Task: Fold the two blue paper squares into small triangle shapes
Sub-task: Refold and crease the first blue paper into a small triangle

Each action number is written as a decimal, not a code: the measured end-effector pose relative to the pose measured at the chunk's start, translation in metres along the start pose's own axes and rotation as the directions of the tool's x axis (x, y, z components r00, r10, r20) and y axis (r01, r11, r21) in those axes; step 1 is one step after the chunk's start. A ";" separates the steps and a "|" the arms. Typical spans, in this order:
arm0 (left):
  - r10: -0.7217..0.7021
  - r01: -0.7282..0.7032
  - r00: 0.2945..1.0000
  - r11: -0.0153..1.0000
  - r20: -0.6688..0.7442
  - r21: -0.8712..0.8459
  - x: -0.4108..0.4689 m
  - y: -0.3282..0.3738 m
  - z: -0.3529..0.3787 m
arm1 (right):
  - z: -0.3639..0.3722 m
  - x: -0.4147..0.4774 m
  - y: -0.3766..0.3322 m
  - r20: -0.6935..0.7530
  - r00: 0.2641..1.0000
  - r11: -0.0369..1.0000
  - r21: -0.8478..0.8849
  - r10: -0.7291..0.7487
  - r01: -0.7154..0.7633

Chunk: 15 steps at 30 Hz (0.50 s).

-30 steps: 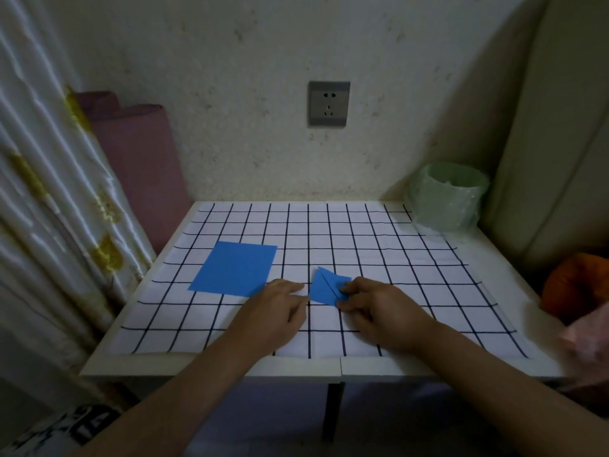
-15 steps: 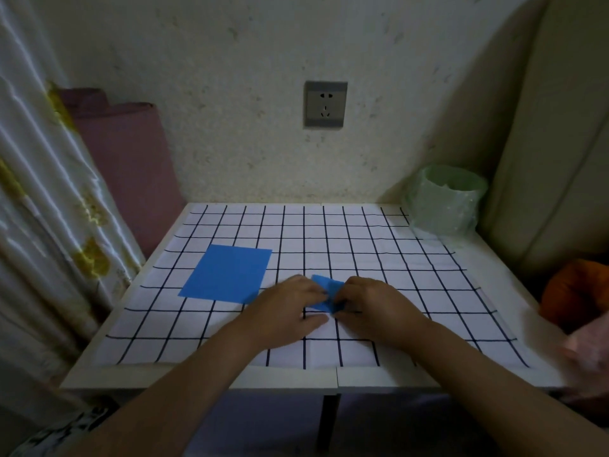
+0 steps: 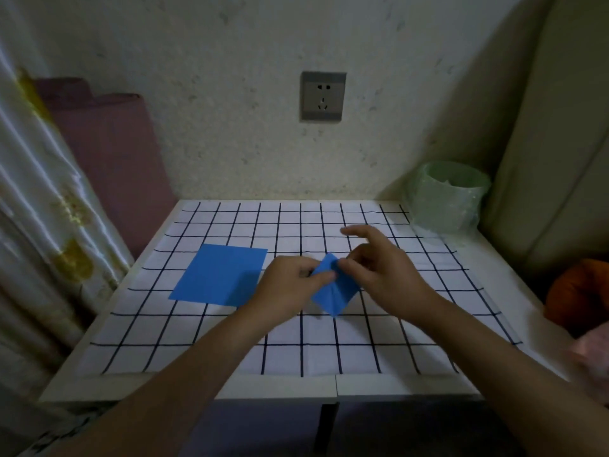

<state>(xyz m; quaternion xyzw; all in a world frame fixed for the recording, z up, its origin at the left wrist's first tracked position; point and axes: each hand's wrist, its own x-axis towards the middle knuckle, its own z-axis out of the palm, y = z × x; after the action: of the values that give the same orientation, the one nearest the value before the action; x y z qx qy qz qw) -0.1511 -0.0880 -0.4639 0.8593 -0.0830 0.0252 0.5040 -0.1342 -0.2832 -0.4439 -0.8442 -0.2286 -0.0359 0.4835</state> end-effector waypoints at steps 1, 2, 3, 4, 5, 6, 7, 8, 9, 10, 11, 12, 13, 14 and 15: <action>-0.066 0.068 0.998 0.995 0.020 -0.067 0.001 0.001 -0.002 | -0.004 0.001 -0.001 0.019 0.998 0.993 0.097 0.059 -0.061; -0.118 0.122 0.992 0.985 0.041 -0.124 0.002 0.002 -0.003 | -0.008 0.002 -0.002 0.051 0.994 0.979 0.175 0.099 -0.106; -0.158 0.166 0.985 0.971 0.063 -0.172 0.002 0.003 -0.004 | -0.010 0.002 -0.003 0.083 0.989 0.962 0.234 0.122 -0.139; -0.184 0.199 0.979 0.956 0.087 -0.215 0.001 0.004 -0.005 | -0.011 0.002 -0.004 0.105 0.985 0.949 0.273 0.136 -0.160; -0.206 0.229 0.972 0.939 0.116 -0.256 0.001 0.005 -0.004 | -0.012 0.001 -0.003 0.111 0.984 0.942 0.290 0.142 -0.168; -0.226 0.260 0.963 0.920 0.144 -0.293 0.001 0.006 -0.004 | -0.011 0.000 -0.003 0.106 0.984 0.942 0.291 0.141 -0.166; -0.244 0.286 0.956 0.904 0.166 -0.318 0.000 0.008 -0.004 | -0.010 0.000 -0.002 0.098 0.986 0.946 0.286 0.133 -0.155; -0.258 0.305 0.949 0.892 0.180 -0.334 -0.001 0.009 -0.005 | -0.008 -0.001 -0.001 0.091 0.989 0.952 0.273 0.115 -0.136; -0.270 0.321 0.945 0.880 0.187 -0.350 -0.001 0.010 -0.006 | -0.007 -0.001 0.000 0.082 0.993 0.962 0.252 0.090 -0.107; -0.284 0.337 0.940 0.864 0.191 -0.373 -0.002 0.011 -0.007 | -0.007 -0.003 0.001 0.068 0.996 0.974 0.217 0.055 -0.068; -0.300 0.354 0.934 0.844 0.194 -0.402 -0.002 0.011 -0.008 | -0.008 -0.004 0.001 0.059 0.998 0.987 0.161 0.004 -0.013; -0.317 0.372 0.928 0.825 0.196 -0.426 -0.002 0.011 -0.009 | -0.010 -0.006 0.002 0.061 0.996 0.995 0.074 -0.067 0.063; -0.332 0.385 0.923 0.812 0.196 -0.438 -0.002 0.010 -0.010 | -0.013 -0.008 0.003 0.079 0.985 0.987 -0.033 -0.152 0.155; -0.341 0.393 0.919 0.808 0.196 -0.439 -0.002 0.010 -0.010 | -0.014 -0.009 0.004 0.107 0.967 0.960 -0.138 -0.230 0.243; -0.343 0.396 0.918 0.811 0.198 -0.431 -0.001 0.009 -0.011 | -0.014 -0.011 0.004 0.133 0.950 0.925 -0.223 -0.283 0.307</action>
<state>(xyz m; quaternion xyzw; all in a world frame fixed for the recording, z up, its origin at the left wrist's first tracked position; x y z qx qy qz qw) -0.1534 -0.0828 -0.4510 0.7137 0.0542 -0.1413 0.6839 -0.1399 -0.3008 -0.4429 -0.8533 -0.3705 -0.0943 0.3546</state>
